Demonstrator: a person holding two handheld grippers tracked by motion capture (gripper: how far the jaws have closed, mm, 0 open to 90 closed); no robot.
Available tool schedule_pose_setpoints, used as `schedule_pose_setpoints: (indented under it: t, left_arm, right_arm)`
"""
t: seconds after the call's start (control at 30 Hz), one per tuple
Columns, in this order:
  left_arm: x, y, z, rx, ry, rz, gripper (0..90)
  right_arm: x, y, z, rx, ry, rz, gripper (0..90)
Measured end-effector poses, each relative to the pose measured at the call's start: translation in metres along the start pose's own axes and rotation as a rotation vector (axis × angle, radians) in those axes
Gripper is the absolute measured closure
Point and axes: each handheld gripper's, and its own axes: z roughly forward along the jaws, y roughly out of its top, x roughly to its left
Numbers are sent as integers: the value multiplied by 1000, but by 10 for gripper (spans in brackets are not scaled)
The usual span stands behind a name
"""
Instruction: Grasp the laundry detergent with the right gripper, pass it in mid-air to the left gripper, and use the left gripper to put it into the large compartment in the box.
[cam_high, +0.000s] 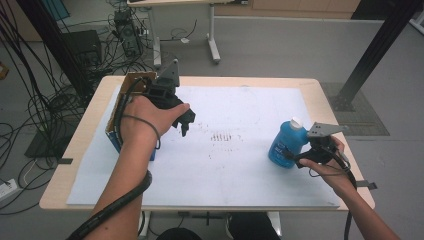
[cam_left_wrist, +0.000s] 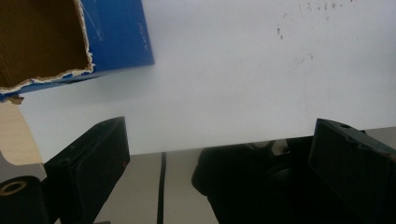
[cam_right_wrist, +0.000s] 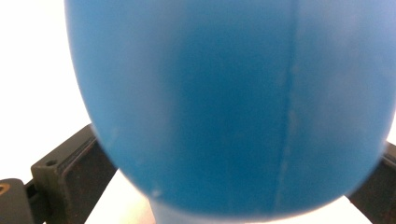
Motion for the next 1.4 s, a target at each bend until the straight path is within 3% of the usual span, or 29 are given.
schedule_pose_setpoints:
  t: [1.4]
  left_arm:
    - [-2,1,3,6,2,5,55]
  right_arm:
    - [2,-5,6,-16,5,14,32]
